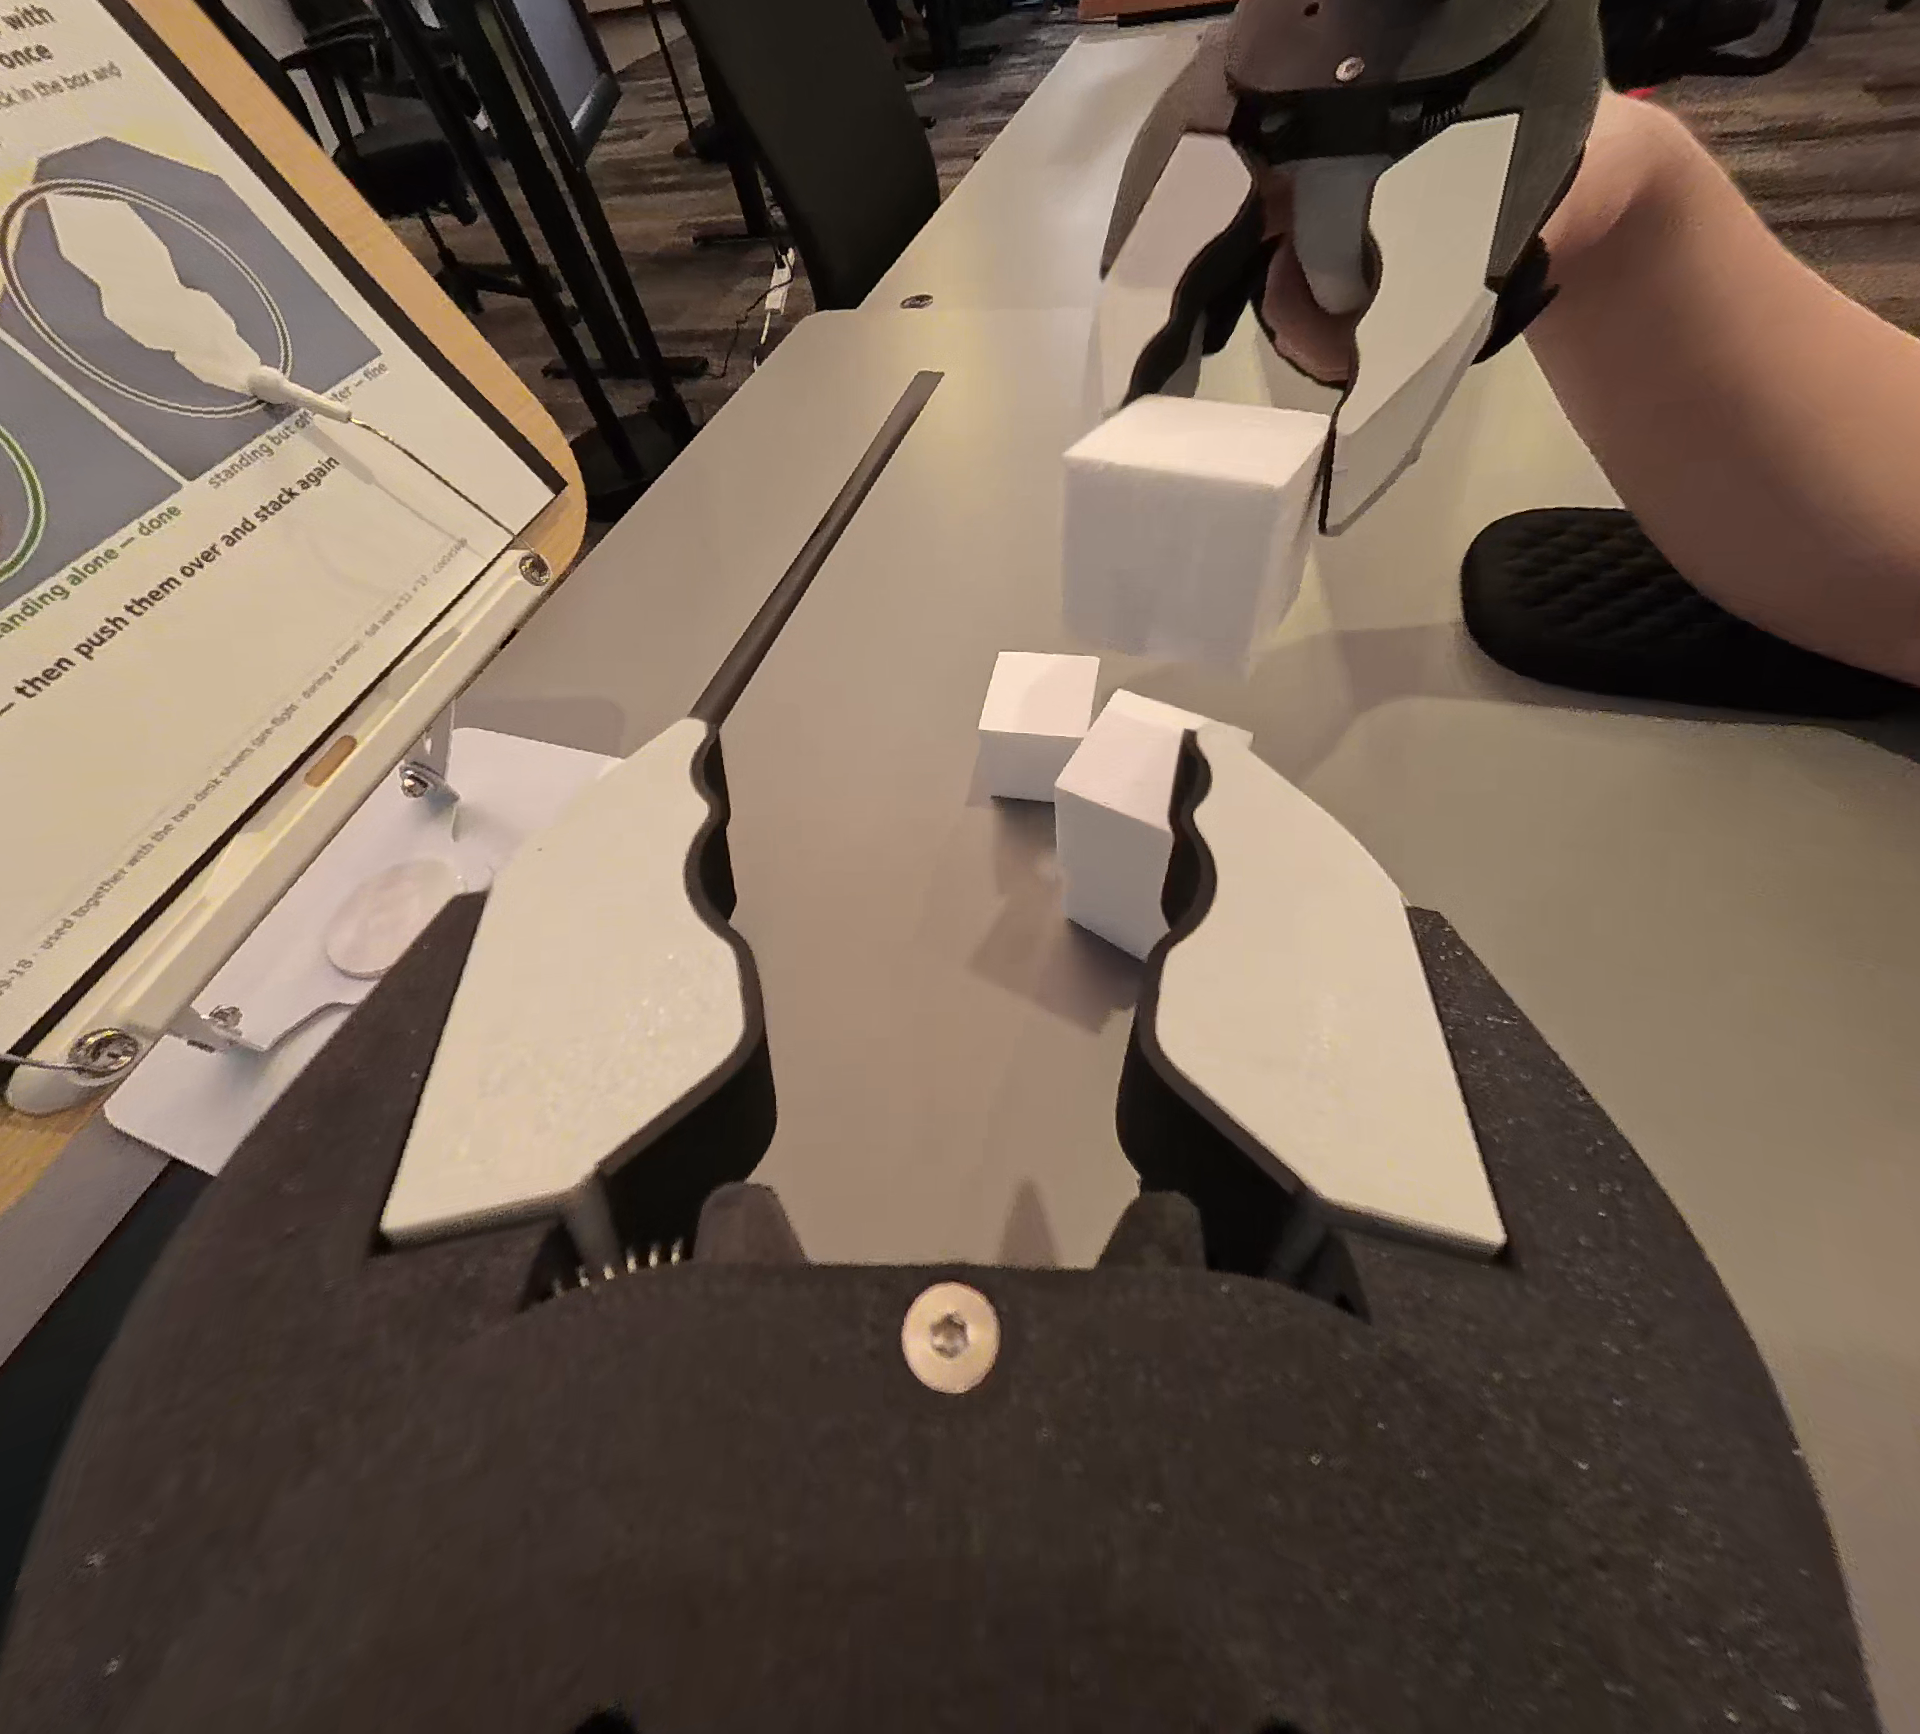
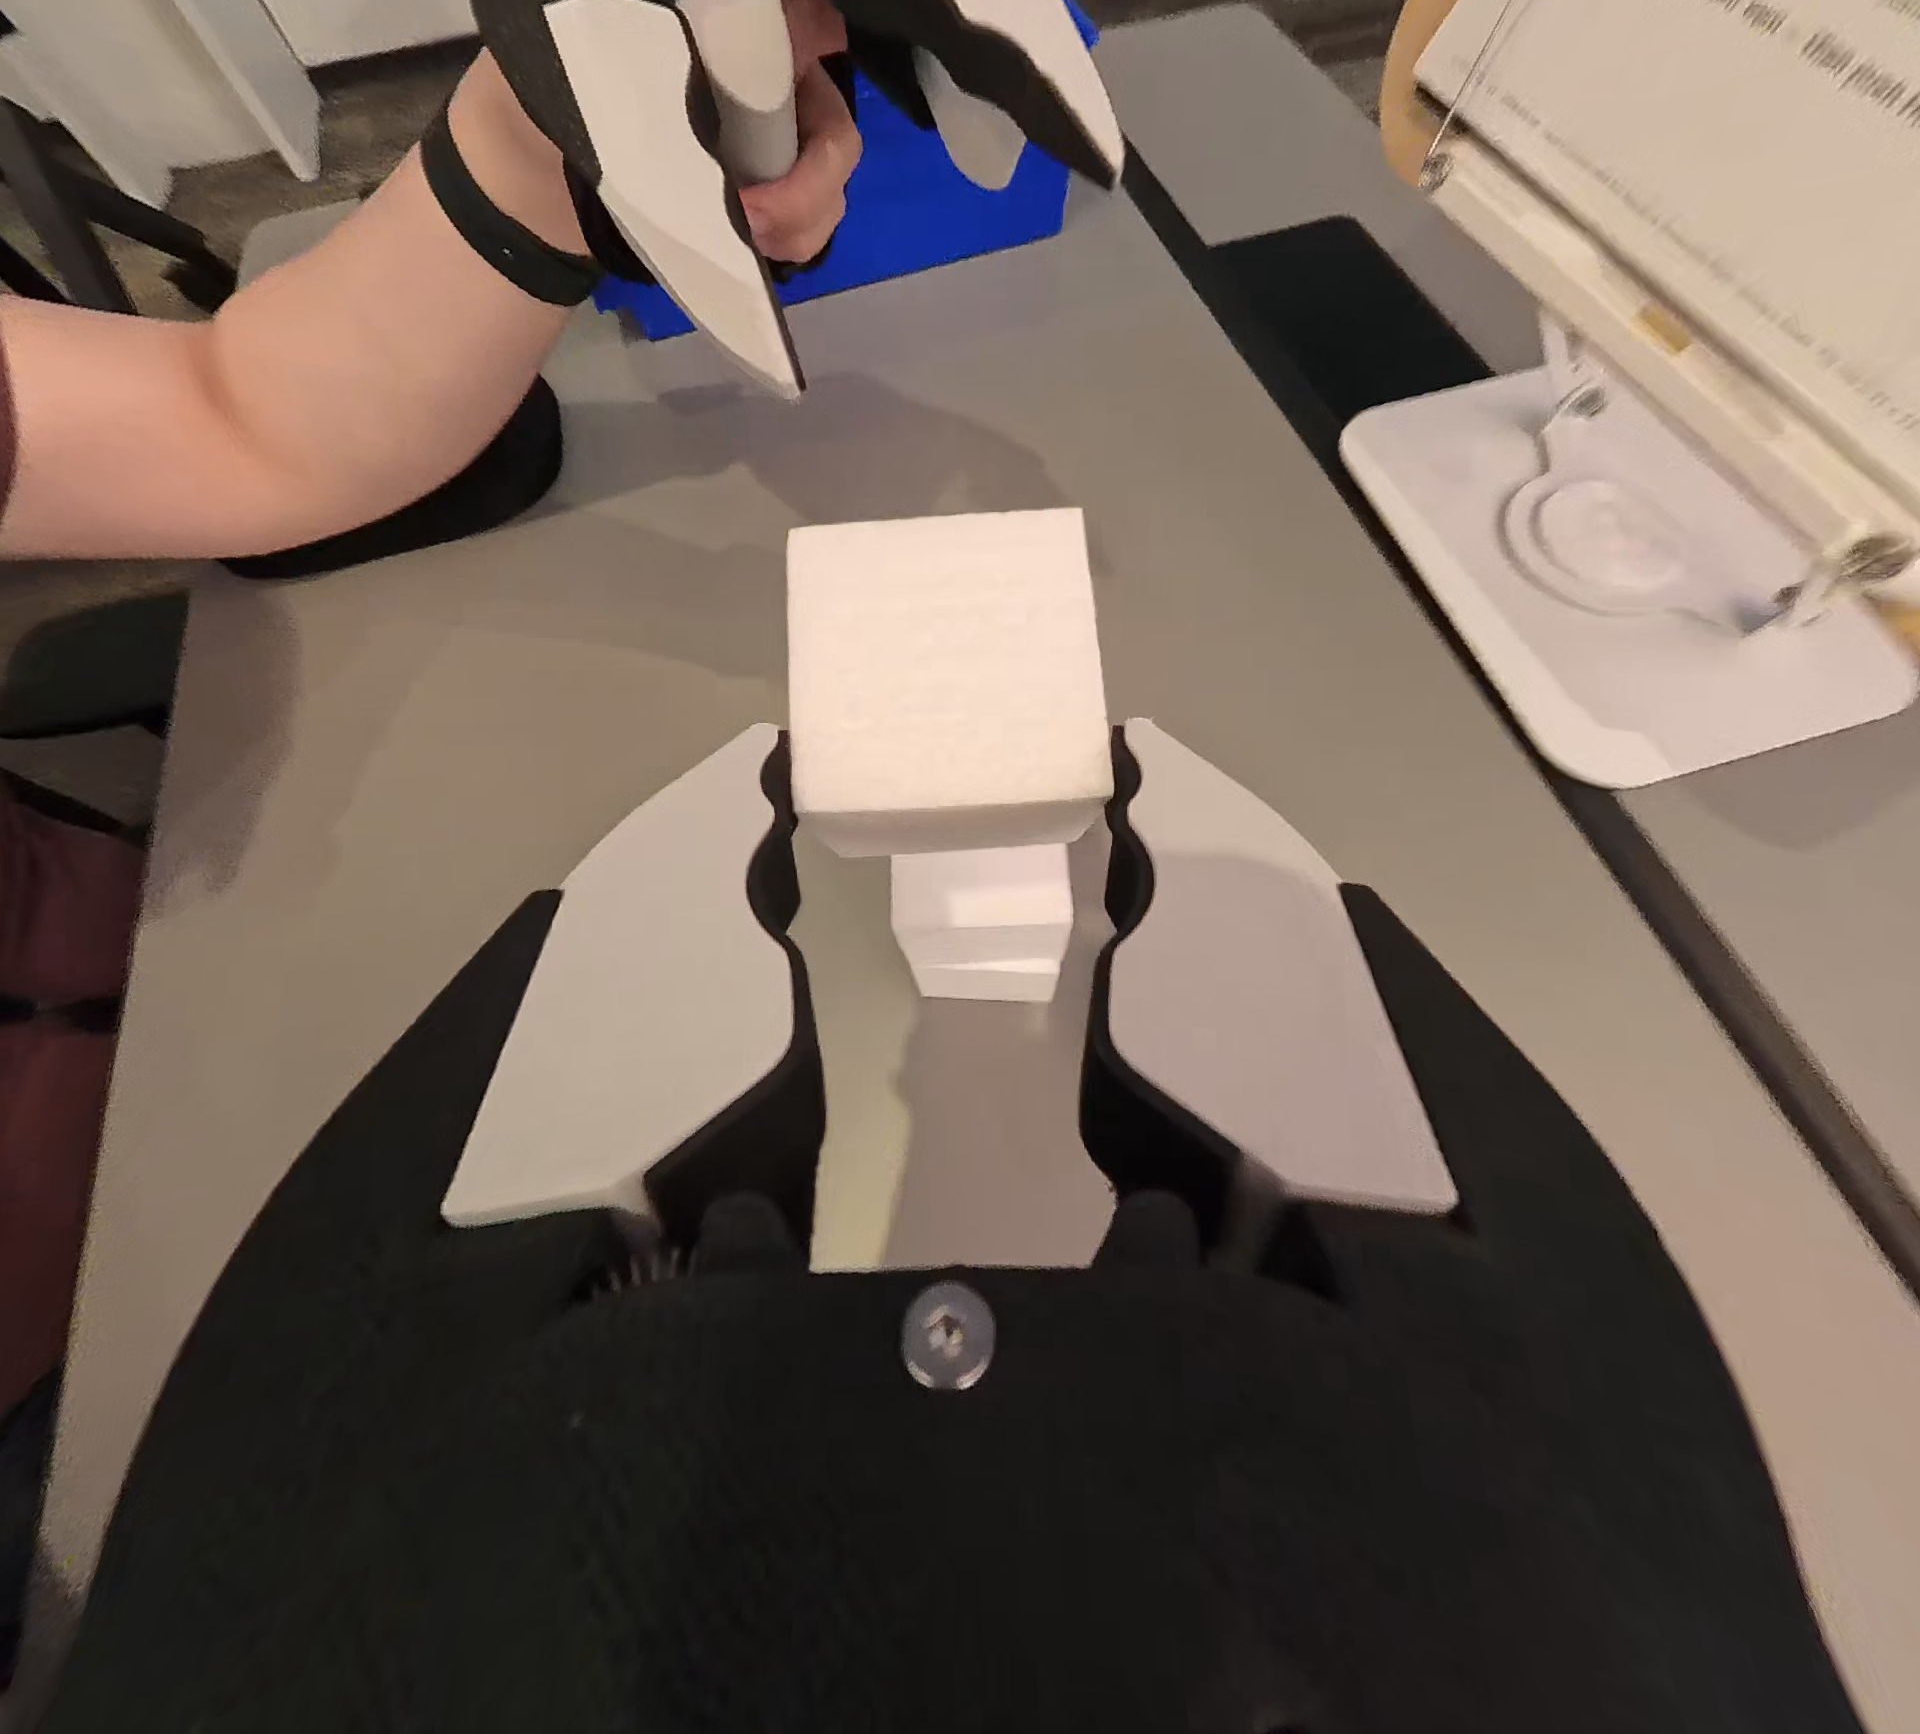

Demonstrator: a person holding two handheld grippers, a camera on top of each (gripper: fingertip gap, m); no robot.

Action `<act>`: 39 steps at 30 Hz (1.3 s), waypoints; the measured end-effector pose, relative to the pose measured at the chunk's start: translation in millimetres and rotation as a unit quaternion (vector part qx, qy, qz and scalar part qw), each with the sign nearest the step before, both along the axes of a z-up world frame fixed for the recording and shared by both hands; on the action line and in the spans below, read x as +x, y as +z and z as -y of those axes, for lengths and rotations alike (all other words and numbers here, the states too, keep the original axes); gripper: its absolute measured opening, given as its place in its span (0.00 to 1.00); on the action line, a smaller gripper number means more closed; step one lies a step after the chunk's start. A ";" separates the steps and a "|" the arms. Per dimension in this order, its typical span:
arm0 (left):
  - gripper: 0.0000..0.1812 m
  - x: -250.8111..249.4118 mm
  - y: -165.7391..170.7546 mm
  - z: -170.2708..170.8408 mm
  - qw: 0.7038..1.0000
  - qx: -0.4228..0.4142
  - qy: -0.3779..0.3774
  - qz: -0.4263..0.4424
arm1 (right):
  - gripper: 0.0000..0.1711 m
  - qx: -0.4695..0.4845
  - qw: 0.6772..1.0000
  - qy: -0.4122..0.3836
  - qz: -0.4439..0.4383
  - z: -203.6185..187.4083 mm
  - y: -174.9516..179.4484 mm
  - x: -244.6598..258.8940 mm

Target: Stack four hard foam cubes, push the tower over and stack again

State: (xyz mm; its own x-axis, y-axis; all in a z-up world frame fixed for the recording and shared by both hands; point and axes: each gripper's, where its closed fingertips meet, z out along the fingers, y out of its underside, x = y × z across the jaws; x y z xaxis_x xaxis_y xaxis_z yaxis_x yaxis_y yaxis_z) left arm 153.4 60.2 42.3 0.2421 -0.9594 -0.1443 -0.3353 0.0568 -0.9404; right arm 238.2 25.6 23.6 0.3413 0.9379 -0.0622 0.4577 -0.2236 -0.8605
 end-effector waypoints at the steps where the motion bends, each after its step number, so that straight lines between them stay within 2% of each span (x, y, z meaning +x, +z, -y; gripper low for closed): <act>1: 0.45 -0.7 -0.4 -1.4 1.000 -0.002 0.002 0.000 | 0.34 -0.018 1.000 -0.003 0.005 -0.3 -4.9 -0.4; 6: 0.45 -6.5 -2.7 -7.9 1.000 -0.004 0.014 -0.006 | 0.34 -0.031 0.999 0.008 0.042 2.1 -29.3 -4.5; 15: 0.45 -16.8 6.0 -10.4 1.000 0.001 0.025 0.007 | 0.34 -0.045 0.995 -0.011 0.093 -3.1 -53.2 -5.5; 28: 0.45 -19.1 6.9 -11.6 1.000 0.002 0.028 0.007 | 0.34 -0.040 0.993 -0.011 0.107 -4.7 -60.3 -6.3; 32: 0.45 -19.0 6.9 -11.3 1.000 0.002 0.028 0.006 | 0.41 -0.016 0.996 -0.003 0.088 -3.1 -46.8 -2.7; 36: 0.45 -20.5 9.5 -10.2 1.000 0.004 0.027 0.010 | 0.44 0.037 0.998 0.005 0.043 -6.1 -27.6 27.7; 39: 0.45 -21.3 11.2 -9.5 1.000 0.004 0.026 0.013 | 0.44 0.070 0.996 -0.026 0.045 -34.3 -55.8 66.8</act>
State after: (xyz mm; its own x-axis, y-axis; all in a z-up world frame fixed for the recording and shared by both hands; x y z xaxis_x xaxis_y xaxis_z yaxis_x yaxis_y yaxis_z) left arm 132.1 69.7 53.5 0.2953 -0.9443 -0.1454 -0.3135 0.0480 -0.9484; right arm 305.0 59.9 -32.2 0.3873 0.9165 0.1003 0.5256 -0.1302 -0.8407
